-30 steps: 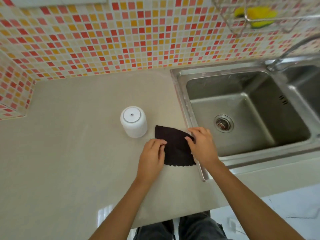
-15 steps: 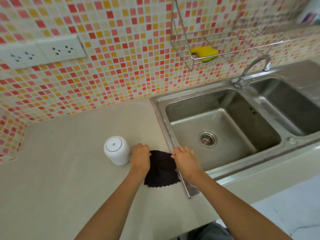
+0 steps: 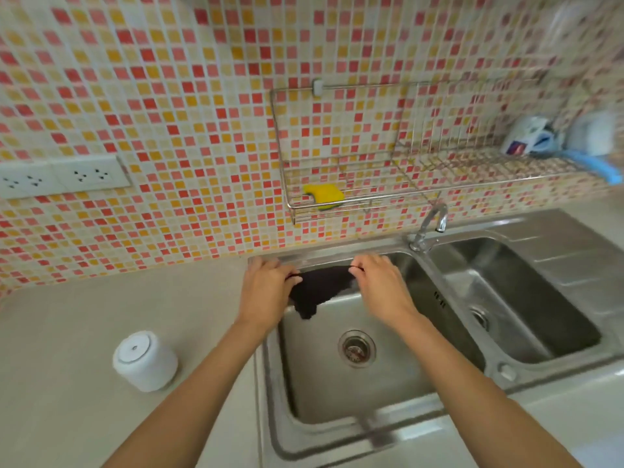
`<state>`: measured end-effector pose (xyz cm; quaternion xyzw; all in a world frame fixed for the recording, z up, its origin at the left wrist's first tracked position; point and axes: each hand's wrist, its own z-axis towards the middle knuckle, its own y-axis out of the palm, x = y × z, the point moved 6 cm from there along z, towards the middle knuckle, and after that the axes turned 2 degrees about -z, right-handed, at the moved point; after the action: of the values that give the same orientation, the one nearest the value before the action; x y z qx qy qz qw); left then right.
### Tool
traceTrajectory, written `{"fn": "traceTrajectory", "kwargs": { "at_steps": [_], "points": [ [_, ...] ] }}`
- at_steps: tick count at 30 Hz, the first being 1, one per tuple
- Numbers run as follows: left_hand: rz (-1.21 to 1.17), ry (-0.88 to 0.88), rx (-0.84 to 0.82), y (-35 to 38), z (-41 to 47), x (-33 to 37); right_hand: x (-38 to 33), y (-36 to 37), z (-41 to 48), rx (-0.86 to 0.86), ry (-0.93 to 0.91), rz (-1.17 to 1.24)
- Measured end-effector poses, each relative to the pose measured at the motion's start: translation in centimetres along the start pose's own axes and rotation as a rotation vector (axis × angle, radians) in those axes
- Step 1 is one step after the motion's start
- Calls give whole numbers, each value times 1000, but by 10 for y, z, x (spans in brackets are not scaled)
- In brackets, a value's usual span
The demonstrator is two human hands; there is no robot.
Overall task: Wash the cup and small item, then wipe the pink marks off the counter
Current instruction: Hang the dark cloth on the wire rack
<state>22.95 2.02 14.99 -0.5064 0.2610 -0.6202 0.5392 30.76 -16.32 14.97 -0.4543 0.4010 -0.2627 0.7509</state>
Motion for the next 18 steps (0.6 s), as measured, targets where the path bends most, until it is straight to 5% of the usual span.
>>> {"fn": "traceTrajectory", "kwargs": {
  "at_steps": [8,18],
  "points": [
    [-121,79,247,-44,112,112,71,-131,94,212,-82,153],
    [-180,-50,134,-43,220,137,104,-163,202,148,-29,202]
  ]
}}
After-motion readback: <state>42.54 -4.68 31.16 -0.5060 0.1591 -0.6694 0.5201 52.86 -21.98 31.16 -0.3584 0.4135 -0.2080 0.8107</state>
